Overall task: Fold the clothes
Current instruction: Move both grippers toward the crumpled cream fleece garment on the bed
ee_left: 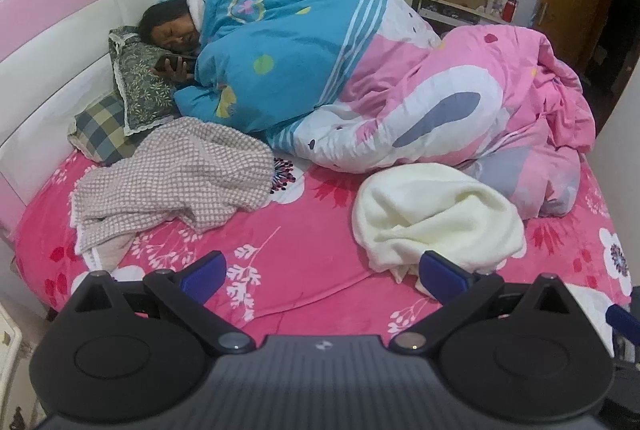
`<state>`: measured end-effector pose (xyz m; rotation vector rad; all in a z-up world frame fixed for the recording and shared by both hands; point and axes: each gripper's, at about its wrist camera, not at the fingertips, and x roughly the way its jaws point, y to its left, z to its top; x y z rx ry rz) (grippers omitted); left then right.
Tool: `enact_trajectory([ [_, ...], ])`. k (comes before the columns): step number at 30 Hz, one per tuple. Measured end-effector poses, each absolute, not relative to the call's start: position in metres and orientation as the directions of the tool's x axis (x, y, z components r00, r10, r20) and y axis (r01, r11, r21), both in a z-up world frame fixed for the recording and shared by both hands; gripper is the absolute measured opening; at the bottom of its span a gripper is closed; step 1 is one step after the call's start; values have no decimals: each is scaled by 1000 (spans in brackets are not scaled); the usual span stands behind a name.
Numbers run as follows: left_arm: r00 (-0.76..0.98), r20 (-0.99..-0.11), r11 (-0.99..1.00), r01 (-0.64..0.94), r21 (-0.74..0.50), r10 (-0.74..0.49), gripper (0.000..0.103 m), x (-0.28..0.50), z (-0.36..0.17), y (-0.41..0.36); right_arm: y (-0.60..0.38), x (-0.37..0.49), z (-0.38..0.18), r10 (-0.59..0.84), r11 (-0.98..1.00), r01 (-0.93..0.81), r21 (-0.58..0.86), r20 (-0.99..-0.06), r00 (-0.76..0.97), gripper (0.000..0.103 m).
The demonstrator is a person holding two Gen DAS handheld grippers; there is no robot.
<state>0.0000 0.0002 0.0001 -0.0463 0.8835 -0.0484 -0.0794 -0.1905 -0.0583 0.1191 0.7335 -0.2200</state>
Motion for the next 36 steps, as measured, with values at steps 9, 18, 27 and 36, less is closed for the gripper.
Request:
enact_trajectory([
  [9, 653, -757, 998, 54, 24, -17, 103, -7, -3, -7, -190, -84, -62, -194, 953, 302, 41, -683, 704, 102],
  [18, 649, -761, 997, 59, 51, 1, 103, -15, -19, -13, -194, -81, -62, -211, 936, 348, 43, -723, 658, 102],
  [27, 654, -757, 995, 64, 75, 15, 103, -16, -23, -16, -194, -84, -62, -226, 931, 364, 30, -736, 638, 102],
  [36, 638, -770, 997, 37, 73, 32, 103, -13, -25, -9, -193, -84, -63, -227, 932, 361, 22, -742, 631, 102],
])
